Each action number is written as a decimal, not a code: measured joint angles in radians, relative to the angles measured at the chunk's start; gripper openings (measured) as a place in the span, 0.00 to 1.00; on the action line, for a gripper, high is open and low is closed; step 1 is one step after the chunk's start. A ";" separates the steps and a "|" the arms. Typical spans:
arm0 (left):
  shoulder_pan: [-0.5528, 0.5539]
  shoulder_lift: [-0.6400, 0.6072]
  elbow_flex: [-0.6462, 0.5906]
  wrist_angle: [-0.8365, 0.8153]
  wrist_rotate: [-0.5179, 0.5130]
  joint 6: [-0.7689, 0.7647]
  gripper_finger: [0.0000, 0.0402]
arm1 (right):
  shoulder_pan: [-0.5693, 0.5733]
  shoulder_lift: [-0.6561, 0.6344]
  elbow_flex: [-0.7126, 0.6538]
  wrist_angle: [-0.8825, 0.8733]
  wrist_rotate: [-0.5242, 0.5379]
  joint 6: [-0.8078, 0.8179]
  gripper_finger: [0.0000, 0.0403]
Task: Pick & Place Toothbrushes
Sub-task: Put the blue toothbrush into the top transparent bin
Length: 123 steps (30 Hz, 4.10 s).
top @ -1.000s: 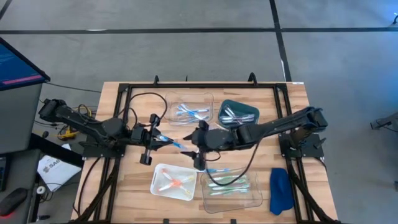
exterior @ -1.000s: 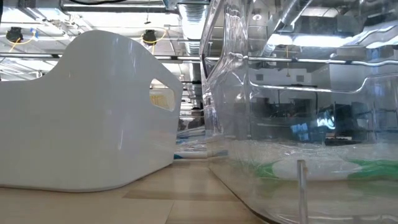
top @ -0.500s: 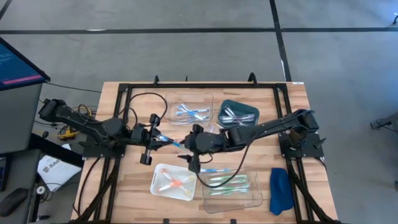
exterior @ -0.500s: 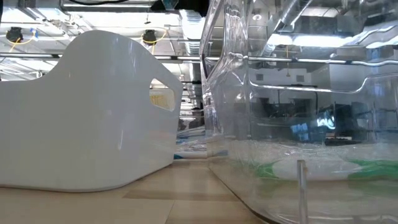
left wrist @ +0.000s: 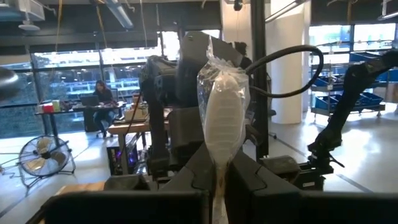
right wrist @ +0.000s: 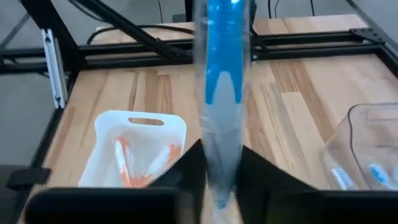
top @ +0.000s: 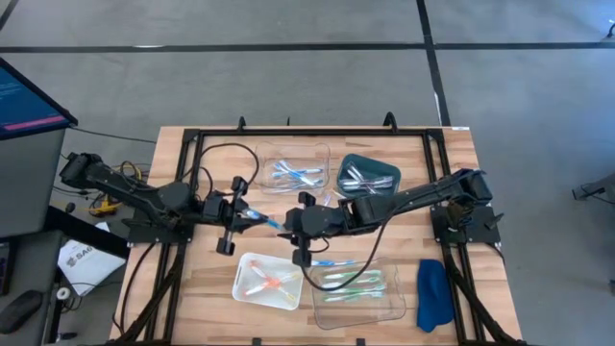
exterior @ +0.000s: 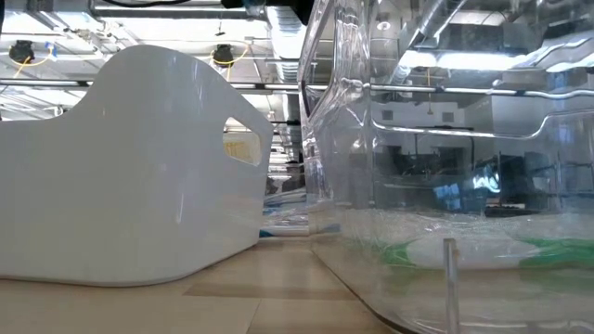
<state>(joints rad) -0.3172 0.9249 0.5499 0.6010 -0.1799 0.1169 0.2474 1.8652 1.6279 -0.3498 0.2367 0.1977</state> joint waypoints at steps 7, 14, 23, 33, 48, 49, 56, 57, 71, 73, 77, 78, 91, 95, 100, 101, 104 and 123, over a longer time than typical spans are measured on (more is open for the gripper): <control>0.000 0.000 -0.001 -0.001 -0.002 0.005 0.03 | 0.000 0.000 0.000 -0.010 0.001 -0.032 0.10; 0.000 0.000 -0.002 -0.061 -0.042 0.016 0.14 | 0.000 0.000 0.000 -0.047 0.004 -0.021 0.10; -0.001 -0.064 -0.002 -0.190 -0.199 -0.030 0.40 | -0.022 -0.002 0.078 -0.240 0.073 -0.034 0.10; -0.001 -0.250 -0.002 -0.519 -0.335 -0.204 0.49 | -0.175 -0.002 0.184 -0.452 0.107 -0.138 0.10; -0.002 -0.280 -0.002 -0.594 -0.283 -0.234 0.42 | -0.477 0.144 0.185 -0.476 -0.064 -0.360 0.10; -0.003 -0.280 -0.002 -0.596 -0.283 -0.234 0.41 | -0.483 0.162 0.184 -0.484 -0.063 -0.362 0.10; -0.002 -0.277 -0.002 -0.597 -0.283 -0.234 0.40 | -0.498 0.263 0.185 -0.473 -0.068 -0.358 0.10; -0.002 -0.276 -0.002 -0.598 -0.283 -0.234 0.40 | -0.497 0.277 0.185 -0.477 -0.067 -0.358 0.10; -0.002 -0.276 -0.002 -0.597 -0.283 -0.234 0.39 | -0.499 0.333 0.185 -0.513 -0.003 -0.366 0.10; -0.002 -0.276 -0.002 -0.596 -0.283 -0.234 0.38 | -0.503 0.333 0.185 -0.530 -0.003 -0.365 0.10; -0.002 -0.276 -0.002 -0.595 -0.283 -0.234 0.38 | -0.505 0.333 0.185 -0.551 -0.008 -0.363 0.10; -0.002 -0.276 -0.002 -0.595 -0.283 -0.234 0.38 | -0.504 0.333 0.185 -0.550 -0.011 -0.359 0.10; -0.002 -0.276 -0.002 -0.593 -0.283 -0.234 0.38 | -0.522 0.357 0.185 -0.597 -0.102 -0.164 0.10; -0.002 -0.276 -0.002 -0.593 -0.283 -0.234 0.38 | -0.524 0.385 0.189 -0.626 -0.116 -0.171 0.10; -0.002 -0.276 -0.002 -0.593 -0.283 -0.234 0.38 | -0.524 0.408 0.211 -0.623 -0.125 -0.178 0.11; -0.002 -0.276 -0.002 -0.593 -0.283 -0.231 0.38 | -0.524 0.406 0.217 -0.622 -0.116 -0.184 0.11; -0.002 -0.276 -0.002 -0.593 -0.283 -0.230 0.38 | -0.524 0.406 0.225 -0.596 -0.100 -0.205 0.12; -0.002 -0.276 -0.002 -0.594 -0.283 -0.228 0.38 | -0.523 0.406 0.245 -0.596 -0.067 -0.207 0.15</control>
<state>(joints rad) -0.3191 0.6491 0.5484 0.0069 -0.4625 -0.1108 -0.2760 2.2711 1.8725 -0.9456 0.1696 -0.0097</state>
